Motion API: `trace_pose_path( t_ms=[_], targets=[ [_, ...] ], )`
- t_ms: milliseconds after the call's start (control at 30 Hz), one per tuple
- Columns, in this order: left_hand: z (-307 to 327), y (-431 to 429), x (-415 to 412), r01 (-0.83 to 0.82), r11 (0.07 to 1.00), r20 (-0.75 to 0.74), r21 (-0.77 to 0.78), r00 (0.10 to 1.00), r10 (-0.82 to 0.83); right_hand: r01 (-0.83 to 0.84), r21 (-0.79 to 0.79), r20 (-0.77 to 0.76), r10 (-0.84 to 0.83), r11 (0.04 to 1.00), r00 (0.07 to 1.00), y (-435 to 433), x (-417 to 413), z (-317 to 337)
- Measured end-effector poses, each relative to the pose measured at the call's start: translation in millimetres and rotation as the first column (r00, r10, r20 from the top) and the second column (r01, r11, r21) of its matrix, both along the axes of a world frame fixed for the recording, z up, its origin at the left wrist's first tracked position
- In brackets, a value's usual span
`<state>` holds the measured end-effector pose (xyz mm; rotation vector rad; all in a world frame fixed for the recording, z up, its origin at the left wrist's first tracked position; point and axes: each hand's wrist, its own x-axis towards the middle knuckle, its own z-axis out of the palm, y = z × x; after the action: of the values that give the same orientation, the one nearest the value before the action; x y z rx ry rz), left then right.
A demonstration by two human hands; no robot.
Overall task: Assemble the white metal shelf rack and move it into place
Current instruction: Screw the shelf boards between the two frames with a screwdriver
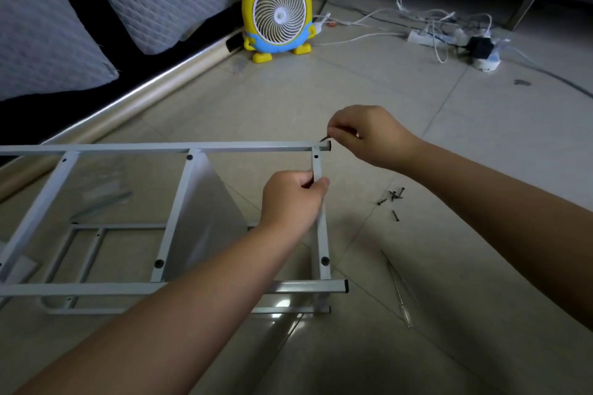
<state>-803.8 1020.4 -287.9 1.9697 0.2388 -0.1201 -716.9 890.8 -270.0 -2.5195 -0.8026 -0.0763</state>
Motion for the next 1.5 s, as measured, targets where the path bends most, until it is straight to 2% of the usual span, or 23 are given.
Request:
trace_pose_path(
  t_ms=[133, 267, 433, 567, 700, 833, 967, 1033, 1133, 1267, 1367, 1500],
  targets=[
    [1.7, -0.8, -1.5, 0.057, 0.992, 0.027, 0.114, 0.998, -0.06, -0.105, -0.128, 0.024, 0.109, 0.986, 0.994, 0.4, -1.9, 14.1],
    [1.0, -0.8, -0.1, 0.099, 0.987, 0.017, 0.127, 0.995, -0.102, -0.142, -0.181, 0.042, 0.152, 0.973, 0.988, 8.6, -2.3, 20.7],
    [-1.4, 4.3, 0.6, 0.089, 0.995, 0.033, 0.048, 0.995, -0.091, -0.138, -0.247, -0.019, 0.137, 0.959, 0.99, 14.4, -1.2, 26.5],
    [-0.4, 7.5, 2.8, 0.133, 0.988, 0.008, 0.083, 0.991, -0.134, -0.164, -0.281, -0.032, 0.161, 0.946, 0.986, 14.1, -3.8, 29.4],
    [3.6, 8.8, 4.3, 0.14, 0.989, -0.011, 0.046, 0.99, -0.14, -0.171, -0.303, -0.02, 0.173, 0.937, 0.985, 14.5, -4.5, 29.0],
    [6.5, 8.5, 4.0, 0.065, 0.997, -0.043, -0.051, 0.997, -0.067, -0.192, -0.336, -0.016, 0.198, 0.922, 0.98, 15.4, -4.2, 29.6],
    [4.2, 11.5, 5.7, 0.013, 0.998, -0.089, -0.056, 0.996, -0.018, -0.201, -0.378, -0.036, 0.203, 0.903, 0.979, 18.5, -4.0, 31.0],
    [5.1, 14.7, 9.6, 0.068, 0.998, -0.075, 0.01, 0.995, -0.067, -0.2, -0.401, -0.041, 0.201, 0.894, 0.979, 21.3, -3.6, 32.6],
    [8.0, 15.0, 13.7, 0.175, 0.941, -0.04, 0.288, 0.984, -0.171, -0.199, -0.459, -0.042, 0.202, 0.866, 0.978, 25.3, -3.2, 34.4],
    [3.5, 7.4, 6.6, 0.14, 0.899, 0.027, 0.414, 0.986, -0.166, -0.169, -0.459, -0.036, 0.171, 0.872, 0.985, 26.1, -4.7, 36.2],
    [-1.9, 5.3, 0.2, 0.088, 0.92, 0.094, 0.381, 0.987, -0.134, -0.163, -0.413, -0.03, 0.165, 0.896, 0.986, 22.1, -5.5, 34.9],
    [-2.5, 9.2, -3.0, 0.073, 0.941, 0.113, 0.329, 0.987, -0.116, -0.186, -0.345, 0.028, 0.208, 0.92, 0.978, 16.5, -8.0, 27.1]
  ],
)
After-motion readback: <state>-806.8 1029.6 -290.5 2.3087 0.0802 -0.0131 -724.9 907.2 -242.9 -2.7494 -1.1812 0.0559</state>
